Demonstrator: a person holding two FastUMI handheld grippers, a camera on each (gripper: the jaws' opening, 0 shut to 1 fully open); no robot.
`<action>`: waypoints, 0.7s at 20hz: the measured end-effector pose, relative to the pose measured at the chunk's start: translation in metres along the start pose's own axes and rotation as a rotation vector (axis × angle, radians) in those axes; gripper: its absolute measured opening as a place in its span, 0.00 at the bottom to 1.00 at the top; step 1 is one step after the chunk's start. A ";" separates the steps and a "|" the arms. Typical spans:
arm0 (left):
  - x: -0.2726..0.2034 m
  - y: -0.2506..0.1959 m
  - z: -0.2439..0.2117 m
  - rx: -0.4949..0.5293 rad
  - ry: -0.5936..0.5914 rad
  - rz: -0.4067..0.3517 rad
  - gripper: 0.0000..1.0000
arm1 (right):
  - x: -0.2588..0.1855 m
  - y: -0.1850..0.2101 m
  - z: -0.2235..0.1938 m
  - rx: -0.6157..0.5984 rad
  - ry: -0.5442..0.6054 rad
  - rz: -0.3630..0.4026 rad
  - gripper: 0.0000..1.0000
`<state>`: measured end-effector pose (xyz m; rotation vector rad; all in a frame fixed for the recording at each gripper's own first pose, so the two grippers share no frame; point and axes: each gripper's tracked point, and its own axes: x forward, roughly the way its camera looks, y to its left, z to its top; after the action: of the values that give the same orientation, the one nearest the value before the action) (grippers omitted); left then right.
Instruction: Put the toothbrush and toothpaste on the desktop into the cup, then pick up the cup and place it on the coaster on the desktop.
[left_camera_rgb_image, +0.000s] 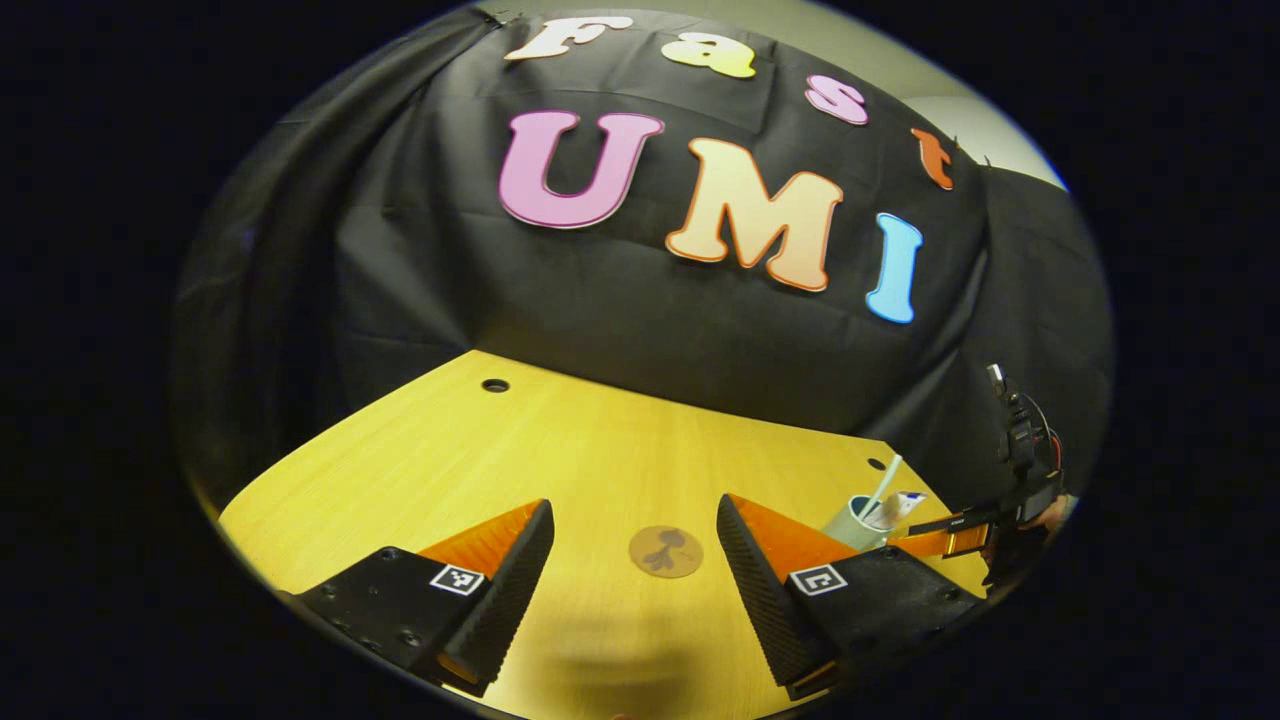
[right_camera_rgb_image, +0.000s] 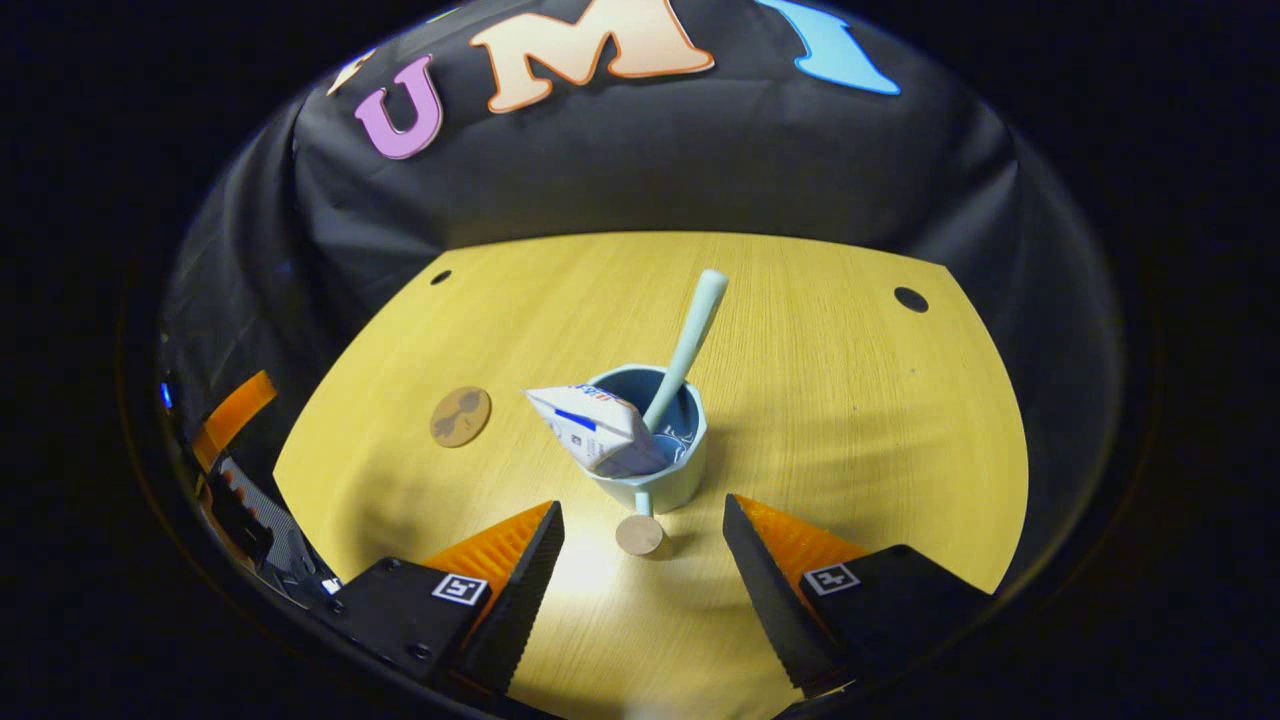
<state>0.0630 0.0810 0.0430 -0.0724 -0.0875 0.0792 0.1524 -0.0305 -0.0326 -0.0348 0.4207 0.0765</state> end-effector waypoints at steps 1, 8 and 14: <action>-0.007 0.008 -0.001 -0.001 0.002 0.019 0.94 | 0.006 -0.002 -0.002 0.002 0.039 -0.007 0.94; -0.042 0.029 -0.027 0.005 0.066 0.088 0.94 | 0.032 -0.010 -0.012 -0.030 0.235 -0.043 0.94; -0.049 0.032 -0.044 -0.022 0.119 0.109 0.95 | 0.050 -0.003 -0.030 -0.075 0.367 -0.065 0.87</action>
<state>0.0160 0.1061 -0.0073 -0.1034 0.0346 0.1826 0.1863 -0.0313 -0.0803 -0.1379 0.7832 0.0214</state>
